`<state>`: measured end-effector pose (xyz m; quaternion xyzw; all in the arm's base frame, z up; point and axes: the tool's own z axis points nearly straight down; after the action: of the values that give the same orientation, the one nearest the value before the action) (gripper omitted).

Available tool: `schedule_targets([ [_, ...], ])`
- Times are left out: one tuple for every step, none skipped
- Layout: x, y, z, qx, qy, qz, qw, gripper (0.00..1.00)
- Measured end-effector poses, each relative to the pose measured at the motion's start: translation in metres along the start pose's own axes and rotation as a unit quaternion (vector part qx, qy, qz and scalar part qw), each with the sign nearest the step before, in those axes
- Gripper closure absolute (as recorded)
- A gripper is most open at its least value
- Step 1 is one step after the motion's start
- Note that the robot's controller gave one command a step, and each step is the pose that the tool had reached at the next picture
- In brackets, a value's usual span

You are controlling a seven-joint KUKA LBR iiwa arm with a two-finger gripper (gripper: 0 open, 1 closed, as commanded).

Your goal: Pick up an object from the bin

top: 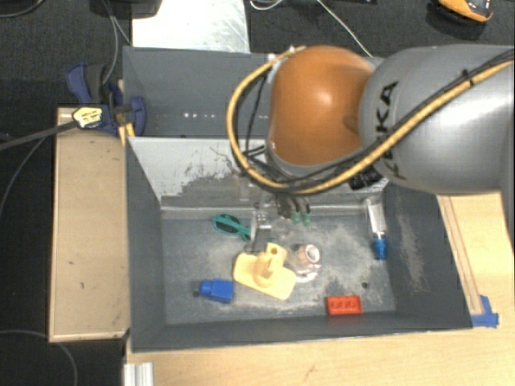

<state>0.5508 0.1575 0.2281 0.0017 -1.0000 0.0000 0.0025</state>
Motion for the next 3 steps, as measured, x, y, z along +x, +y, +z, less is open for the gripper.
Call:
schedule_targets([
  [-0.002,-0.001,-0.005,-0.001,-0.0042,0.004,1.0,0.0],
  [-0.04,-0.013,0.14,-0.001,-0.0038,0.012,0.9999,0.0],
  [-0.042,-0.017,0.156,-0.003,-0.0064,0.164,0.9864,0.0],
])
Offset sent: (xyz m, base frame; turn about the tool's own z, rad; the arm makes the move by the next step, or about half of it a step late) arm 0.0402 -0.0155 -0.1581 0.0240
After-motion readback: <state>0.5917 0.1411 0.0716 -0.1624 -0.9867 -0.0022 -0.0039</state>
